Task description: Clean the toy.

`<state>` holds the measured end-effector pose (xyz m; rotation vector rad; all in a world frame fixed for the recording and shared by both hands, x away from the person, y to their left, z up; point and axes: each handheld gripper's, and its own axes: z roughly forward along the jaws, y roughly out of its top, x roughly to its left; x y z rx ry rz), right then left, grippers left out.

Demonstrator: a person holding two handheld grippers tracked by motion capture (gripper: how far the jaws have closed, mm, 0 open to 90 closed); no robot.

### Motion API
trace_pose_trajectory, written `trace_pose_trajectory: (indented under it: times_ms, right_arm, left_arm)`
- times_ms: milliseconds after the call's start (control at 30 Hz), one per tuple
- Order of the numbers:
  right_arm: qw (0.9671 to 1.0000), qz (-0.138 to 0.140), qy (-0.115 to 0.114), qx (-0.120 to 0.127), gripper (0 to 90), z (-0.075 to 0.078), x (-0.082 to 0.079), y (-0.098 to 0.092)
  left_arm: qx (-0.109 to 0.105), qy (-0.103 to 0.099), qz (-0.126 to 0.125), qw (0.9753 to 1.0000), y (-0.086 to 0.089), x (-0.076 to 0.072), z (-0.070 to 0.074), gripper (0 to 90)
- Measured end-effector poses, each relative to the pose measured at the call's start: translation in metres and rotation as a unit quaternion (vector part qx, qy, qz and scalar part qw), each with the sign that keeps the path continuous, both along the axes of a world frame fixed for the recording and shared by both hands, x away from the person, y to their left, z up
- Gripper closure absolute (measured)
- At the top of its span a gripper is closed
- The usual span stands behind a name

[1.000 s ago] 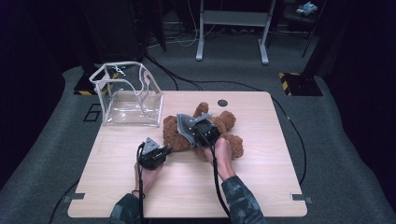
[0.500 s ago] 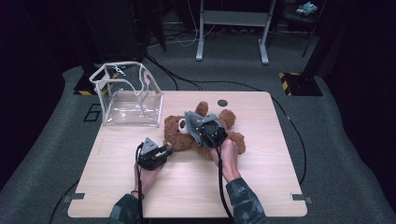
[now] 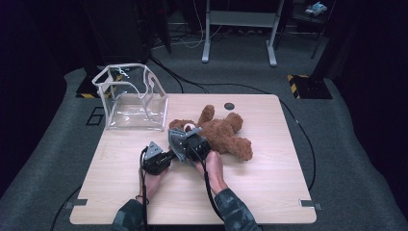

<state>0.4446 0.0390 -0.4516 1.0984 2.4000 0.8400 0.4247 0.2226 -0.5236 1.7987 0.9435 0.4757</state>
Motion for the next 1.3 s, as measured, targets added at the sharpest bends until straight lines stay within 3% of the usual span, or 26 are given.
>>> trace_pose_trajectory:
  times_ms: [167, 300, 367, 500, 667, 833, 1000, 1100, 1167, 1233, 1300]
  right_arm:
    - [0.9997, 0.000, 0.024, -0.002, 78.8, -0.016, -0.005, 0.000]
    - [0.9986, 0.005, 0.051, -0.017, 78.6, -0.040, -0.006, 0.001]
    - [0.9987, 0.003, 0.049, -0.017, 78.5, -0.047, -0.008, 0.001]
    - [0.9991, 0.004, 0.031, -0.027, 78.4, -0.037, -0.011, -0.001]
    - [0.9991, -0.015, 0.029, -0.027, 78.4, -0.025, -0.017, -0.031]
    - [0.9987, -0.049, 0.015, 0.006, 78.4, -0.010, -0.031, -0.072]
    - [0.9969, -0.069, -0.025, 0.027, 78.3, 0.022, -0.038, -0.094]
    - [0.9944, -0.085, -0.059, 0.023, 78.4, 0.041, -0.034, -0.104]
    - [0.9919, -0.107, -0.066, 0.017, 78.4, 0.047, -0.029, -0.110]
    - [0.9898, -0.120, -0.076, 0.001, 78.5, 0.045, -0.019, -0.117]
    - [0.9900, -0.128, -0.060, 0.002, 78.6, 0.037, -0.010, -0.120]
  left_arm:
    - [-0.009, 0.000, 0.005, 0.9999, 0.001, 0.000, 0.000, 83.9]
    - [-0.017, -0.001, 0.004, 0.9999, 0.003, -0.001, 0.000, 84.0]
    - [-0.023, -0.003, 0.009, 0.9997, 0.002, -0.001, 0.000, 84.0]
    - [-0.019, -0.004, 0.009, 0.9998, 0.004, -0.001, 0.000, 84.1]
    - [-0.016, -0.005, 0.013, 0.9998, 0.003, -0.001, 0.000, 84.2]
    - [-0.016, -0.003, 0.012, 0.9998, 0.002, -0.001, 0.000, 84.2]
    - [-0.014, -0.004, 0.014, 0.9998, 0.001, -0.001, 0.000, 84.2]
    - [-0.011, -0.005, 0.014, 0.9998, 0.001, -0.001, 0.000, 84.3]
    - [-0.009, -0.004, 0.013, 0.9999, 0.001, -0.001, 0.000, 84.3]
    - [-0.009, -0.004, 0.012, 0.9999, 0.001, -0.001, 0.000, 84.3]
    - [-0.009, -0.003, 0.011, 0.9999, 0.001, -0.001, 0.000, 84.3]
